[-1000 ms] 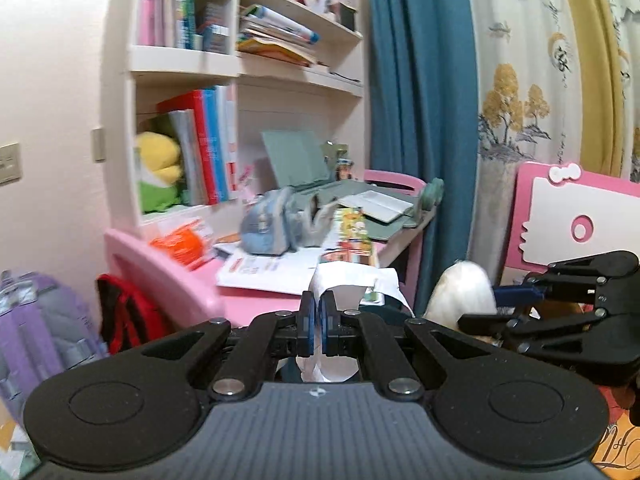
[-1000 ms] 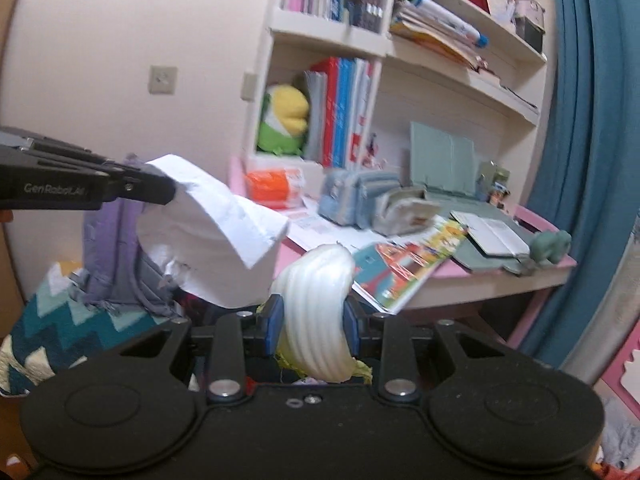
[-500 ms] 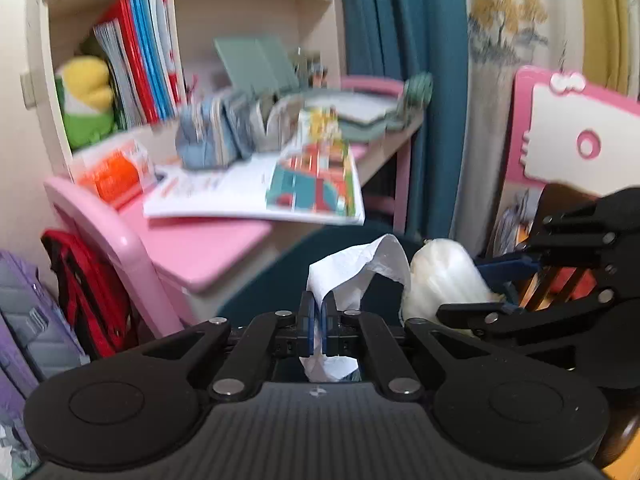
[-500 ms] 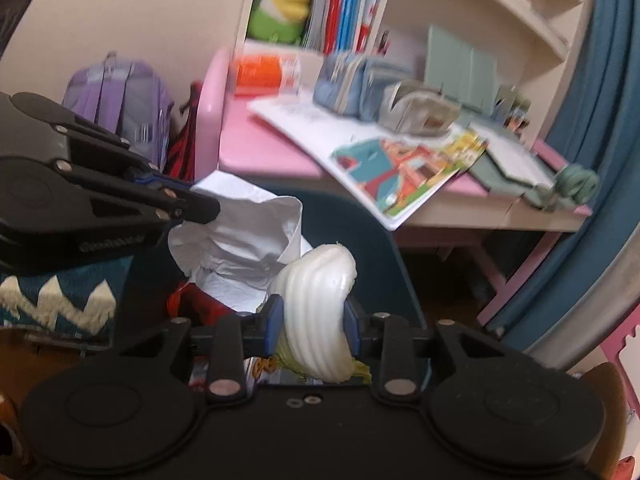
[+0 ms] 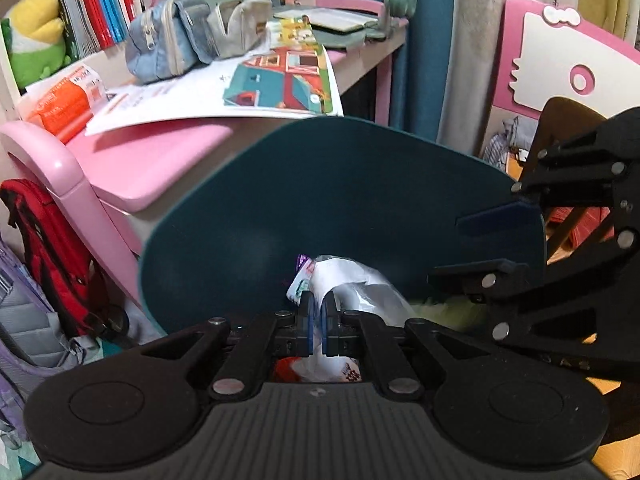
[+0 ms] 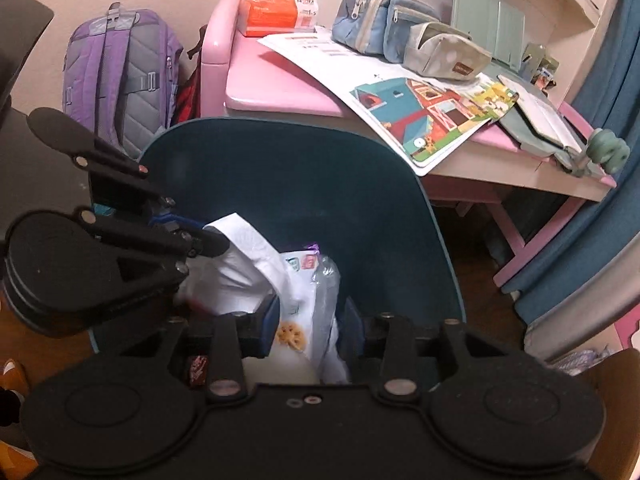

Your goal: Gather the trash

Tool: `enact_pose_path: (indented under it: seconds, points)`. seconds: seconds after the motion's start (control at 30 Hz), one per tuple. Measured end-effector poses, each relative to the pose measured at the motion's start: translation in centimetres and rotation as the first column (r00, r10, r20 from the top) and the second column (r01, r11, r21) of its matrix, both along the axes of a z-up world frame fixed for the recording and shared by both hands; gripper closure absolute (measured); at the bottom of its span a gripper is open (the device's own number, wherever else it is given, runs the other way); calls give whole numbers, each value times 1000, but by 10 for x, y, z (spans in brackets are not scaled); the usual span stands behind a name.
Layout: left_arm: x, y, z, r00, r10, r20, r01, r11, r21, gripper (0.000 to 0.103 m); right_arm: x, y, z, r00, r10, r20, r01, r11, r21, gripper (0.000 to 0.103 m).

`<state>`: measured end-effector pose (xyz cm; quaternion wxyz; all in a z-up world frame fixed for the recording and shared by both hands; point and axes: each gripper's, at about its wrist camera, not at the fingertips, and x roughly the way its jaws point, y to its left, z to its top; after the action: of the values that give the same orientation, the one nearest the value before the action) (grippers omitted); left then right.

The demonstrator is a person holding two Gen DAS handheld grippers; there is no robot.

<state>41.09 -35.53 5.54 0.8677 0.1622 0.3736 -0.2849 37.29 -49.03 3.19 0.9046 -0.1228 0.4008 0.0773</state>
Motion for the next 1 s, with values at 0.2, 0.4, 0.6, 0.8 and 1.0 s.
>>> enact_pose_path:
  seconds: [0.2,0.4,0.6,0.8,1.0]
  points:
    - [-3,3,0,1000,17,-26,-17,999,-36,99,-10,-6,9,999,-33,22,33,999,32,63]
    - [-15,10,6,999,24,-31,-26,998,-57,92,-34,-10,22,996,-49,73,45,997,65,54]
    - [-36,23,21,998,51,25,-47,991,-122,35,-61,-15,33,988,-86,127,68,987,144,52]
    - [-62,38,41,996,62,69,-48,980,-191,29,-93,-13,43,975,-101,196,57,974,218,49]
    - [-93,56,56,990,75,121,-45,971,-233,23,-124,-3,49,961,-96,258,27,966,258,46]
